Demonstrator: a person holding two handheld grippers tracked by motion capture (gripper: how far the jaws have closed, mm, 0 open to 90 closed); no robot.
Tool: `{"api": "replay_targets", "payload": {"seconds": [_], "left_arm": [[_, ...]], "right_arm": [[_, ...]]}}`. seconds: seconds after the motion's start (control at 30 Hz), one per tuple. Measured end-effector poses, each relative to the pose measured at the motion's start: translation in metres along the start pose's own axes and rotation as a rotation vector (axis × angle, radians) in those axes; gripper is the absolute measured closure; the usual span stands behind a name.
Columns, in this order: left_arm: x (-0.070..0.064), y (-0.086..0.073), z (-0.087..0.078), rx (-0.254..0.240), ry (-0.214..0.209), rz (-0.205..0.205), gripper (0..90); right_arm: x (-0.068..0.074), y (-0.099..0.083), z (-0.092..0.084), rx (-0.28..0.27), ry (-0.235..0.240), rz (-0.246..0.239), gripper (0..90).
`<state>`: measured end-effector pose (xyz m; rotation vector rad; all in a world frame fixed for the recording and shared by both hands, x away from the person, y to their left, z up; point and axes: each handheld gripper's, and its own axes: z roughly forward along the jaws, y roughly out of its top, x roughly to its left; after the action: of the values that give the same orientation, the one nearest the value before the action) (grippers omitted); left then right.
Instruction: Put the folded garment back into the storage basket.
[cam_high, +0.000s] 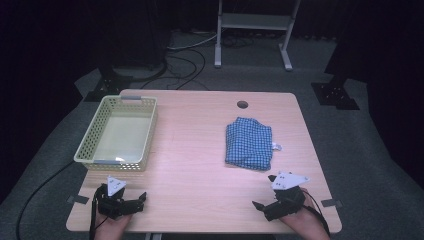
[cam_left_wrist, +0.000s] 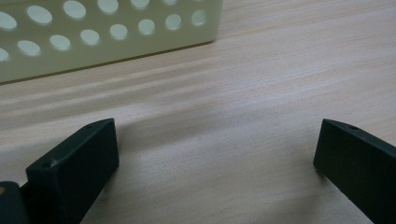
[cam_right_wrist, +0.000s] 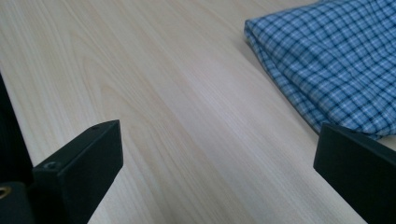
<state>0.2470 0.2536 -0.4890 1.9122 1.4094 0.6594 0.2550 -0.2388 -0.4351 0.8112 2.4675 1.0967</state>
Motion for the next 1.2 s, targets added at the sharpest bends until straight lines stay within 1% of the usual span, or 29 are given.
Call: {"api": "replay_targets", "payload": {"seconds": [0.07,0.13,0.17,0.27,0.3,0.33,0.37,0.43,0.47,0.53,0.6,0.67,0.73,0.83,0.87,0.93,0.97,1.0,1.03,1.1,1.13,1.2], "left_arm": [[0.0,0.0,0.0,0.0,0.0,0.0,0.0],[0.0,0.0,0.0,0.0,0.0,0.0,0.0],[0.0,0.0,0.0,0.0,0.0,0.0,0.0],[0.0,0.0,0.0,0.0,0.0,0.0,0.0],[0.0,0.0,0.0,0.0,0.0,0.0,0.0],[0.0,0.0,0.0,0.0,0.0,0.0,0.0],[0.0,0.0,0.0,0.0,0.0,0.0,0.0],[0.0,0.0,0.0,0.0,0.0,0.0,0.0],[0.0,0.0,0.0,0.0,0.0,0.0,0.0],[0.0,0.0,0.0,0.0,0.0,0.0,0.0],[0.0,0.0,0.0,0.0,0.0,0.0,0.0],[0.0,0.0,0.0,0.0,0.0,0.0,0.0],[0.0,0.0,0.0,0.0,0.0,0.0,0.0],[0.0,0.0,0.0,0.0,0.0,0.0,0.0],[0.0,0.0,0.0,0.0,0.0,0.0,0.0],[0.0,0.0,0.0,0.0,0.0,0.0,0.0],[0.0,0.0,0.0,0.0,0.0,0.0,0.0],[0.0,0.0,0.0,0.0,0.0,0.0,0.0],[0.0,0.0,0.0,0.0,0.0,0.0,0.0],[0.0,0.0,0.0,0.0,0.0,0.0,0.0],[0.0,0.0,0.0,0.0,0.0,0.0,0.0],[0.0,0.0,0.0,0.001,0.0,0.001,0.0]], "right_arm": [[0.0,0.003,-0.004,-0.024,0.003,0.01,1.3],[0.001,0.006,-0.007,-0.044,-0.004,0.012,1.3],[0.002,0.01,-0.011,-0.058,-0.013,0.005,1.3],[0.003,0.015,-0.016,-0.079,-0.038,-0.009,1.3],[0.004,0.02,-0.021,-0.1,-0.051,-0.018,1.3],[0.004,0.02,-0.021,-0.1,-0.051,-0.018,1.3],[0.004,0.025,-0.027,-0.123,-0.055,-0.022,1.3],[0.004,0.03,-0.032,-0.139,-0.064,-0.029,1.3],[0.004,0.03,-0.032,-0.139,-0.064,-0.029,1.3],[0.005,0.038,-0.039,-0.161,-0.086,-0.041,1.3],[0.006,0.043,-0.042,-0.176,-0.096,-0.044,1.3],[0.007,0.049,-0.043,-0.183,-0.113,-0.044,1.3],[0.008,0.051,-0.044,-0.187,-0.115,-0.051,1.3],[0.009,0.06,-0.046,-0.213,-0.154,-0.049,1.3],[0.009,0.06,-0.046,-0.213,-0.154,-0.049,1.3],[0.007,0.065,-0.049,-0.238,-0.166,-0.04,1.3],[0.003,0.071,-0.052,-0.264,-0.193,-0.01,1.3],[0.001,0.073,-0.053,-0.273,-0.199,0.001,1.3],[0.001,0.073,-0.053,-0.273,-0.199,0.001,1.3],[-0.005,0.076,-0.056,-0.308,-0.236,0.031,1.3],[-0.011,0.079,-0.059,-0.34,-0.261,0.072,1.3],[-0.018,0.081,-0.062,-0.374,-0.282,0.111,1.3]]}}
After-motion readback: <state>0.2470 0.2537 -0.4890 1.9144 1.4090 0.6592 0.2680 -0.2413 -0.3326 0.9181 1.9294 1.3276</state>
